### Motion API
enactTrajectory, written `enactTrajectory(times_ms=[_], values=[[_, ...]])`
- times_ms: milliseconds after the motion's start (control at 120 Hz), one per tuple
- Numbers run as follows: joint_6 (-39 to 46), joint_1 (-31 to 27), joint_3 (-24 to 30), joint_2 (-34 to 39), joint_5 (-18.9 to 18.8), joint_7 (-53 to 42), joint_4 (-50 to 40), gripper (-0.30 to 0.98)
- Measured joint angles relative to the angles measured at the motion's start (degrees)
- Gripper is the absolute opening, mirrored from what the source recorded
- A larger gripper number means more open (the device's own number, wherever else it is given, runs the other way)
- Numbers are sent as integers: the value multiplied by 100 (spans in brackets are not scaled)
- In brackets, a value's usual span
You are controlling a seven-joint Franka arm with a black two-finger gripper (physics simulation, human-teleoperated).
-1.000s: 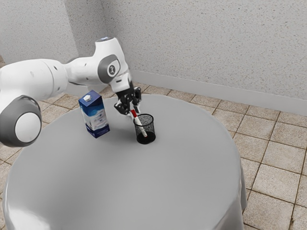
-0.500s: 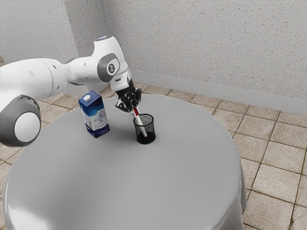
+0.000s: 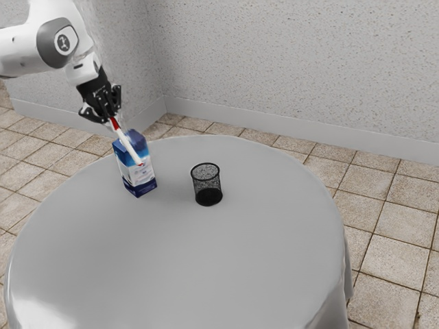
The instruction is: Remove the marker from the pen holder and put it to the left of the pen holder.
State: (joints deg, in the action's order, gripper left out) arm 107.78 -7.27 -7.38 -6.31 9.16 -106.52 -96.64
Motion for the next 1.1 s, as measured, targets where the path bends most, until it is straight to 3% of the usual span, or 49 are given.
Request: enactTrajectory(times_ms=[125, 208, 275, 425, 525, 608, 800, 942, 992, 1025, 1100], values=[[28, -73, -383, 87, 17, 36, -676, -10], [176, -134, -431, -94, 219, 30, -944, -9], [257, -90, -411, -226, 625, -23, -995, -9], [47, -416, -331, -930, 2002, -264, -1004, -8], [-91, -1339, 583, -1560, 2553, -437, -888, -8], [-193, -1629, 918, -1783, 2781, -564, -742, -8], [-559, -1778, 829, -1842, 2985, -765, -702, 33], [-754, -1772, 607, -1734, 2998, -871, -701, 50], [-807, -1669, 469, -1229, 2850, -847, -723, 54], [-836, -1437, 373, -567, 2381, -709, -708, 56], [-1042, -309, 297, 568, 466, 157, -135, 60]])
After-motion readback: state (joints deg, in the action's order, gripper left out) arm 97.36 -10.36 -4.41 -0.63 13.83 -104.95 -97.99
